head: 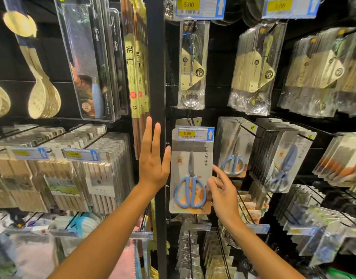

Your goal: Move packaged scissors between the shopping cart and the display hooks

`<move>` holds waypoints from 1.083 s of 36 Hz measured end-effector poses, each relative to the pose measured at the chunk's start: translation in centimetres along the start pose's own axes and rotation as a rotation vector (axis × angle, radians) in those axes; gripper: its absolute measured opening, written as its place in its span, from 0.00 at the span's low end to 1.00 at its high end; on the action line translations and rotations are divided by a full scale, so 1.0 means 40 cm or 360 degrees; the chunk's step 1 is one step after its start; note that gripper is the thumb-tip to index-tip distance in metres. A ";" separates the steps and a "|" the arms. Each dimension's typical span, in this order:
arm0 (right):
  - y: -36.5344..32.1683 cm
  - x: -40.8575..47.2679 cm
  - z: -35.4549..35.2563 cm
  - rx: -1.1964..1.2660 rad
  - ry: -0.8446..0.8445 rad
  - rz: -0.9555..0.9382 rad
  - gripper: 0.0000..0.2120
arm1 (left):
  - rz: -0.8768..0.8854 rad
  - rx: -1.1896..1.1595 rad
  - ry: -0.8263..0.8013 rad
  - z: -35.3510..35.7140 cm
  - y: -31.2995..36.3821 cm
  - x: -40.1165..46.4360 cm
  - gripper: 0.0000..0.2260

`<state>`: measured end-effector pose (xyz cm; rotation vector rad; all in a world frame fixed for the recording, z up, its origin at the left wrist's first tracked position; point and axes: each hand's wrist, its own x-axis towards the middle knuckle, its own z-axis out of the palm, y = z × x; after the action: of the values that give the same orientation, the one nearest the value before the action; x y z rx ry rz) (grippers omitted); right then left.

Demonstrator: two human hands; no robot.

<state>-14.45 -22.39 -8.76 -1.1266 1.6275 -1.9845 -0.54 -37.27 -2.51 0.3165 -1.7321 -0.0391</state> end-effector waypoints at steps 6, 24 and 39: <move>-0.008 0.003 0.005 0.0031 -0.0010 0.0016 0.20 | -0.0004 -0.0019 -0.0008 0.000 -0.001 0.000 0.29; 0.087 0.171 0.026 -0.0309 0.0113 0.0184 0.09 | 0.0012 -0.0033 -0.0002 0.001 0.001 0.002 0.28; 0.224 0.419 0.090 -0.0561 0.0266 0.0326 0.07 | 0.0025 -0.0055 0.0016 0.016 -0.018 -0.003 0.31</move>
<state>-24.27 -38.93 -10.98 -0.8775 2.1484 -1.7446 -1.00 -38.04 -2.90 0.2774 -1.7220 -0.0560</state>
